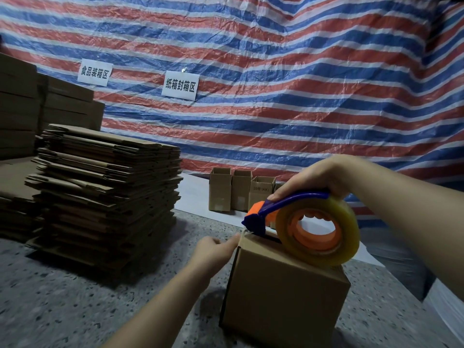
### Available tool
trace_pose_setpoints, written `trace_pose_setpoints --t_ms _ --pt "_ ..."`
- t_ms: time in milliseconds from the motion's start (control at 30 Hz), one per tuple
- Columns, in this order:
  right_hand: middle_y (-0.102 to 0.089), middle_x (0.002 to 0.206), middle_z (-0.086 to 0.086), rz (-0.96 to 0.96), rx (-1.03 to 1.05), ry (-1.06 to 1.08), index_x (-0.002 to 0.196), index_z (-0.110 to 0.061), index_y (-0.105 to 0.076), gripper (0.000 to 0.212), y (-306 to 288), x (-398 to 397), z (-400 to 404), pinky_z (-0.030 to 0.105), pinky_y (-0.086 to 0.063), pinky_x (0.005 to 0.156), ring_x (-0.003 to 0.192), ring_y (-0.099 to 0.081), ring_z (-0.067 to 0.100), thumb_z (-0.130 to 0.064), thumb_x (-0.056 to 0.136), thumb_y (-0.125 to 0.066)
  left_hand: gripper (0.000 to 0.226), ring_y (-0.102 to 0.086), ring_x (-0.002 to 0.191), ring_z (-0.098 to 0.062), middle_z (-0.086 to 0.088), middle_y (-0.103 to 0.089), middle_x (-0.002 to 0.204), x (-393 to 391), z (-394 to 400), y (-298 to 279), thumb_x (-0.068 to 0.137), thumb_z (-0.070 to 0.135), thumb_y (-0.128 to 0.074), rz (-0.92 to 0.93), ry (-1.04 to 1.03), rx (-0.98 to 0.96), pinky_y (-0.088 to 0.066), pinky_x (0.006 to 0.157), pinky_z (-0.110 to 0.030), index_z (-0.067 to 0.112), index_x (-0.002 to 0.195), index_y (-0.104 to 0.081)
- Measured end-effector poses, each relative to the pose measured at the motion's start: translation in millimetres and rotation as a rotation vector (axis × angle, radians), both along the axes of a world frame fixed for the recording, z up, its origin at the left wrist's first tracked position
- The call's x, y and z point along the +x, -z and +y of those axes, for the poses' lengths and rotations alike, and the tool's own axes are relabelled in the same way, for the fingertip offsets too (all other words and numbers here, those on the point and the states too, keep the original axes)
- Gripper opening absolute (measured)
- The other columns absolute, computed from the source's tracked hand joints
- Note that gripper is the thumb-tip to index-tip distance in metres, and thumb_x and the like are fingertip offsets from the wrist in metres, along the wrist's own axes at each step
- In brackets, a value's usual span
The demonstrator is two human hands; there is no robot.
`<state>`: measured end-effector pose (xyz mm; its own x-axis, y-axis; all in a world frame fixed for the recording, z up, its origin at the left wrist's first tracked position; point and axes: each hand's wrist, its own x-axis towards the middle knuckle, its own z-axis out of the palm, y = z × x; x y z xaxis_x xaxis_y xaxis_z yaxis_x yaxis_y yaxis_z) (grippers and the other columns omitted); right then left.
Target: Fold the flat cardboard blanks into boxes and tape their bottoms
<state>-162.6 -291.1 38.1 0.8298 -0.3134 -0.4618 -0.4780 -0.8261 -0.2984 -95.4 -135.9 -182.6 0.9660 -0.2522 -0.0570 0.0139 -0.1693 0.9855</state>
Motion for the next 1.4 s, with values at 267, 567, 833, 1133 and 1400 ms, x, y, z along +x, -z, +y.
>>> trace_pose_setpoints --t_ms 267,567,833,1133,1400 --pt "-0.076 0.095 0.009 0.013 0.011 0.003 0.12 -0.013 -0.067 0.068 0.6 1.5 -1.5 0.03 -0.058 0.064 0.073 -0.072 0.019 -0.059 0.071 -0.079 0.069 -0.049 0.127 -0.015 -0.005 -0.044 0.151 5.4 21.5 -7.8 0.094 0.052 -0.057 -0.205 0.115 0.089 -0.047 0.099 -0.033 0.02 0.151 -0.035" --pt "-0.077 0.088 0.007 -0.008 0.015 -0.004 0.115 -0.014 -0.068 0.064 1.3 -1.6 0.2 0.028 -0.058 0.059 0.067 -0.073 0.017 -0.059 0.072 -0.078 0.027 -0.04 0.106 0.034 0.051 -0.046 0.112 -39.9 17.3 -15.1 0.1 0.045 -0.046 -0.468 0.417 -0.065 -0.035 0.08 0.001 0.068 0.113 -0.04" --pt "-0.077 0.084 0.006 -0.019 -0.02 -0.043 0.111 -0.018 -0.066 0.059 0.8 1.5 5.7 0.029 -0.058 0.062 0.067 -0.073 0.017 -0.059 0.071 -0.078 0.081 -0.031 0.128 0.012 0.023 -0.042 0.148 -31.9 22.2 -13.2 0.078 0.088 -0.016 -0.94 0.238 0.449 -0.026 0.104 -0.019 0.047 0.145 -0.036" --pt "-0.076 0.093 0.009 0.026 -0.014 -0.021 0.118 -0.014 -0.067 0.075 -3.1 -4.5 -7.9 0.031 -0.059 0.065 0.074 -0.073 0.019 -0.06 0.06 -0.082 0.09 -0.018 0.145 0.002 0.018 -0.031 0.157 -27.2 25.4 -17.4 0.08 0.086 -0.004 -1.041 0.19 0.652 -0.008 0.112 -0.024 0.039 0.151 -0.031" --pt "-0.076 0.096 0.011 -0.015 0.01 0.081 0.113 -0.012 -0.071 0.075 -6.5 -44.5 -58.4 0.03 -0.058 0.065 0.073 -0.07 0.019 -0.062 0.059 -0.083 0.089 -0.017 0.144 0.004 0.022 -0.027 0.158 -23.8 25.9 -15.5 0.079 0.088 -0.01 -1.006 0.212 0.671 -0.006 0.11 -0.02 0.041 0.151 -0.03"
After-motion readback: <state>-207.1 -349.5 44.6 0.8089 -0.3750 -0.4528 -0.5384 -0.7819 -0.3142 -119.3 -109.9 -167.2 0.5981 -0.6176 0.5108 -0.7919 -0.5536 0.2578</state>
